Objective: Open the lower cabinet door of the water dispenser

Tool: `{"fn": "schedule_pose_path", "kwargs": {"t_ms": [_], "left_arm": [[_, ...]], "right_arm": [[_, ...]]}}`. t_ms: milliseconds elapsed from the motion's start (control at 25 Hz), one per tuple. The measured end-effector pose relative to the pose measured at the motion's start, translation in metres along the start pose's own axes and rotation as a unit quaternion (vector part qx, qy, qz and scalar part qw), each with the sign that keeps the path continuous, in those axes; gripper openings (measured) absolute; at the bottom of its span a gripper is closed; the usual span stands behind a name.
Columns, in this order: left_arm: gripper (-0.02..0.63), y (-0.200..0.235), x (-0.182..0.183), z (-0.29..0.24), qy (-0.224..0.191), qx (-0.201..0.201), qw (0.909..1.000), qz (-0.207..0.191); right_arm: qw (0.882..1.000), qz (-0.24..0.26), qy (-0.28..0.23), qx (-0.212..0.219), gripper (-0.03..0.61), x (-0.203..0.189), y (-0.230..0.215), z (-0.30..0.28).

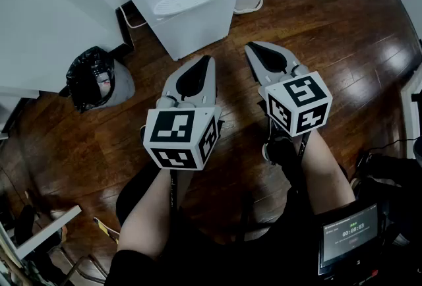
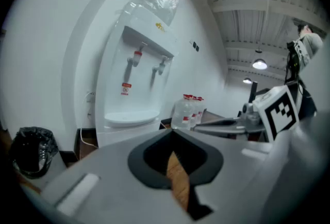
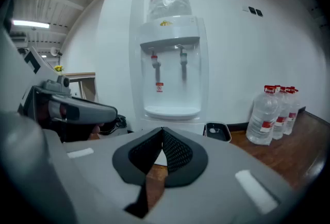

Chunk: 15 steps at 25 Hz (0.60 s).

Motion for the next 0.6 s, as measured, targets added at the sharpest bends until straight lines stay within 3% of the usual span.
{"fn": "schedule_pose_path", "kwargs": {"t_ms": [240,480,600], "left_arm": [[0.02,0.012,0.013,-0.005,0.0,0.016,0.9999,0.006],[0.02,0.026,0.013,-0.023,0.034,0.045,0.9979,-0.031],[0.02,0.039,0.01,-0.035,0.059,0.067,0.9937,-0.067]], "right_arm": [[0.999,-0.038,0.025,-0.006,0.005,-0.011,-0.024,-0.011],[0.999,-0.017,0.047,-0.008,0.005,-0.014,-0.041,-0.026],[0.998,-0.01,0.057,-0.007,0.005,-0.013,-0.048,-0.037]]}}
Point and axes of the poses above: the fingertips, and each gripper's own axes: z backward along the fingers, y to its left, x out of its top, the point moved 9 cm from there along z, backward along the fingers, and after that the axes turned 15 degrees about z, right-handed, at the moved point
